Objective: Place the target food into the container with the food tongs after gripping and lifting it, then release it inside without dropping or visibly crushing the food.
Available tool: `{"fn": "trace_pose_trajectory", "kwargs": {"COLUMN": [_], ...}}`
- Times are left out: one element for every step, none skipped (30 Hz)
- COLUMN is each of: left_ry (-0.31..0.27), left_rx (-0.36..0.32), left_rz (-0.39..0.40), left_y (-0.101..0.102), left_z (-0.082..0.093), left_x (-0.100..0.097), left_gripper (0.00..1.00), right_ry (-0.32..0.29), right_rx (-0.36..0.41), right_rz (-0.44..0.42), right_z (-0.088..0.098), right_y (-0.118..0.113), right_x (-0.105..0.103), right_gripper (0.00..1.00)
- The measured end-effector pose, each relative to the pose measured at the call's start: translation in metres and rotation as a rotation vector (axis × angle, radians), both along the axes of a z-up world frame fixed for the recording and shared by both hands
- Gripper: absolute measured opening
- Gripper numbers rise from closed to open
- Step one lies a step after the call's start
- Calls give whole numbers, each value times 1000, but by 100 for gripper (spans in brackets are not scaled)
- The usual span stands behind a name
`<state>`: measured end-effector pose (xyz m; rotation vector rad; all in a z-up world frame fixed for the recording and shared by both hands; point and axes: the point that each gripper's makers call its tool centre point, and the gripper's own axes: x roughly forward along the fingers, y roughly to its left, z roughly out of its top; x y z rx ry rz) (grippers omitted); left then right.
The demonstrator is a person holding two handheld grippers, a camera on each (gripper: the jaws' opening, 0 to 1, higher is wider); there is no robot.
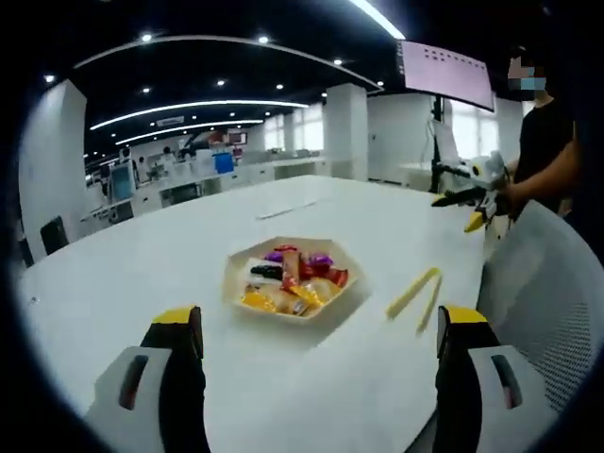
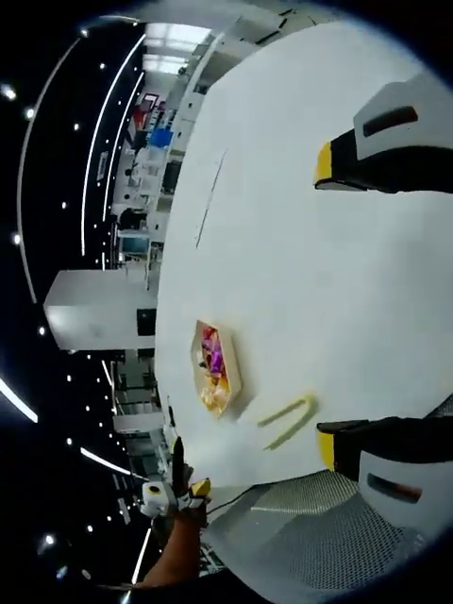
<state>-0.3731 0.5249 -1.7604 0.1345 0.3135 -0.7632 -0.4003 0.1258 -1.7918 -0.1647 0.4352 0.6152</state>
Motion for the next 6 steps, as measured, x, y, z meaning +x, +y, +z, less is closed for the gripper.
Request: {"fn": "trace_pose_trajectory", "kwargs": {"left_ry": [0, 7, 12, 8, 7, 10], "left_rx": [-8, -17, -20, -15, -9, -11], "left_rz": [25, 30, 35, 37, 38, 38], "left_y": [8, 11, 12, 13, 14, 14], "left_z": [-4, -5, -4, -4, -5, -5], "left_x": [2, 1, -1, -1, -1, -1], "left_gripper": [100, 100, 100, 100, 100, 100], "right_ry": [0, 8, 24, 31, 27, 22], "right_rx": [11, 12, 4, -6, -8, 0], "right_rz": [-5, -5, 1, -4, -11, -14], "right_z": [0, -3, -7, -9, -9, -9], "right_y": [-1, -1, -1, -2, -3, -3], "right_x": [-3, -5, -8, -8, -9, -9], "right_gripper": [100, 100, 100, 100, 100, 100]}}
